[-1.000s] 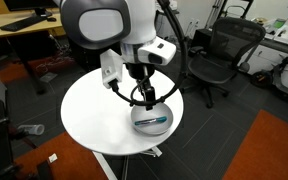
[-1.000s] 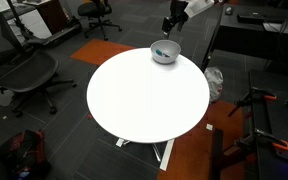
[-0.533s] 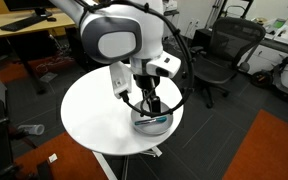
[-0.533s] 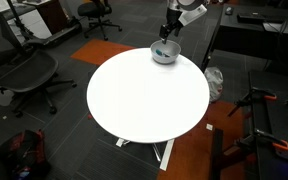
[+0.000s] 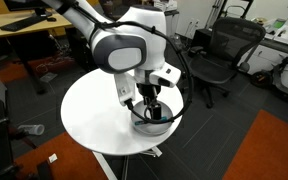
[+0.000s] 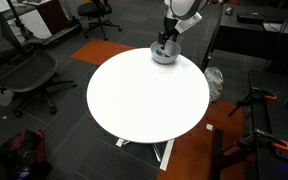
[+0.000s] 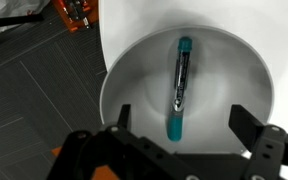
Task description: Remove the marker from the bowl and place it on the table
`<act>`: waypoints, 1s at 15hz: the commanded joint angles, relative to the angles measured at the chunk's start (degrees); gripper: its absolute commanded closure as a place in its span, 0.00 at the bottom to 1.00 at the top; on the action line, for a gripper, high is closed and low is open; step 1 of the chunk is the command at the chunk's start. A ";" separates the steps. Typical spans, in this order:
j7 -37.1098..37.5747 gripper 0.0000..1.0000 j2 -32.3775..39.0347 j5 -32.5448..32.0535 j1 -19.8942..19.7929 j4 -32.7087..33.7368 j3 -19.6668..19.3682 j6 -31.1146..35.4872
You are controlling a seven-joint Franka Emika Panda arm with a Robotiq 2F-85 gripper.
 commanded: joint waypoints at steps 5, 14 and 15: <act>0.86 0.00 4.24 2.79 -0.35 3.72 0.05 1.14; 2.59 0.00 8.58 3.58 -0.34 8.46 -0.78 0.94; 2.65 0.00 9.07 3.54 -0.32 8.97 -0.85 0.73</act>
